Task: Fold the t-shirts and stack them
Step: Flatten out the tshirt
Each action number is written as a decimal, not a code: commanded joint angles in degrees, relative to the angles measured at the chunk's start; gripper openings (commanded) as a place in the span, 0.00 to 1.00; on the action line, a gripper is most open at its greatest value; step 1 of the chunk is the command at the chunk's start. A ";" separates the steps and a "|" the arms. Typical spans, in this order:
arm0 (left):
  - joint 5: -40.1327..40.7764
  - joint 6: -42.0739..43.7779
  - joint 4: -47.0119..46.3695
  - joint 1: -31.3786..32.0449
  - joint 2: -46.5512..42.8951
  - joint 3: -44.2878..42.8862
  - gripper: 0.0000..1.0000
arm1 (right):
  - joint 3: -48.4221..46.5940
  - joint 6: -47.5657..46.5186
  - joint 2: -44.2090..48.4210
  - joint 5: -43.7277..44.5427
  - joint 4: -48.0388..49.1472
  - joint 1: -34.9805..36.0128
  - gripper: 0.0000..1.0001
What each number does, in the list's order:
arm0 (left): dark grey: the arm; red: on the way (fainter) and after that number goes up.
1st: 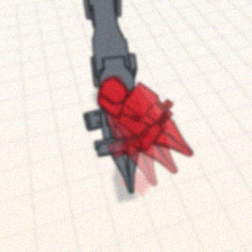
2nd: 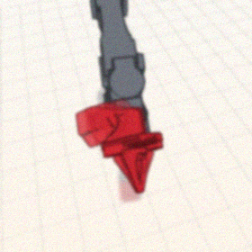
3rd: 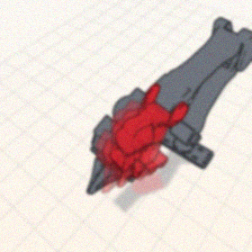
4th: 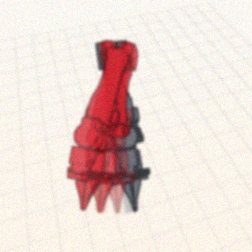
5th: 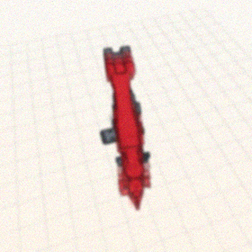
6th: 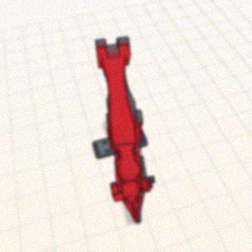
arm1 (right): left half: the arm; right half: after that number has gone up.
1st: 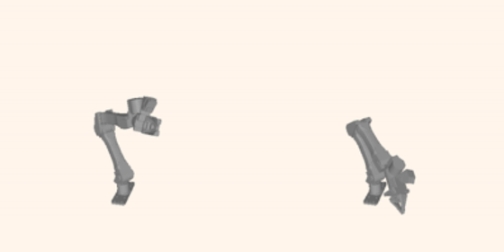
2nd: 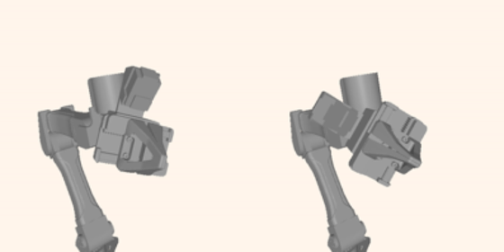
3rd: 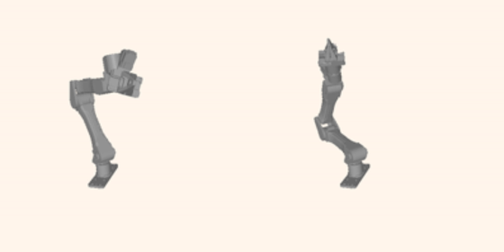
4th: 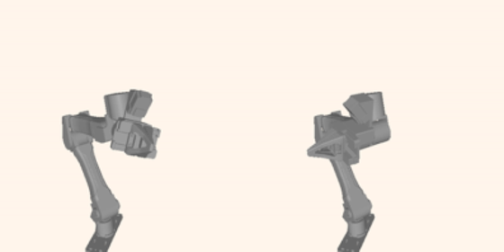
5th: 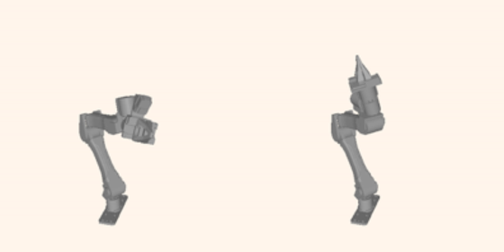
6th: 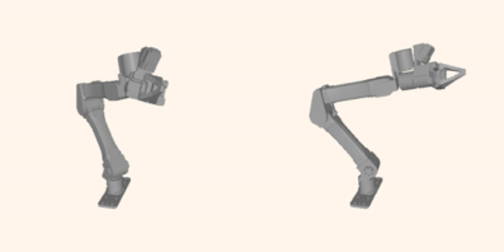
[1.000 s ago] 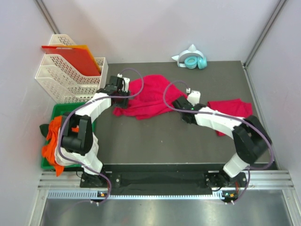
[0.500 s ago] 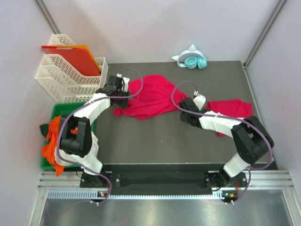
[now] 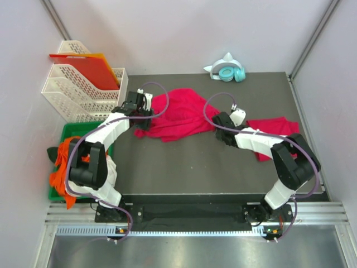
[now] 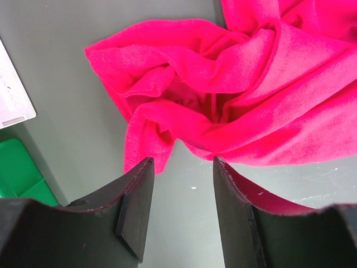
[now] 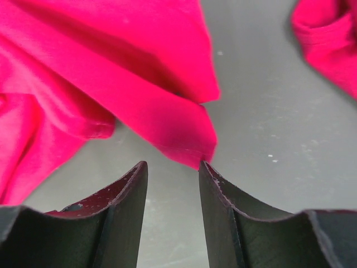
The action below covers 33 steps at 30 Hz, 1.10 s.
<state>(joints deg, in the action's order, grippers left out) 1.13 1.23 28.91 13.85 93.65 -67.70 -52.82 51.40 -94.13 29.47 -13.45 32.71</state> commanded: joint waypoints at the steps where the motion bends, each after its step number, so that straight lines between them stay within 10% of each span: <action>1: -0.07 -0.36 -0.08 -0.31 -1.28 -0.32 0.52 | -1.42 -1.12 3.07 3.84 -2.46 -0.45 0.42; 33: 0.72 -0.44 -0.52 -0.31 -2.77 1.87 0.51 | -3.08 -2.36 -8.00 -1.70 -1.49 -2.56 0.24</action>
<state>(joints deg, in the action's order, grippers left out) 1.39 1.17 29.02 13.85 93.58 -66.19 -56.05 48.05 -100.27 30.04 -14.72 30.89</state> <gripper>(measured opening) 0.514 0.281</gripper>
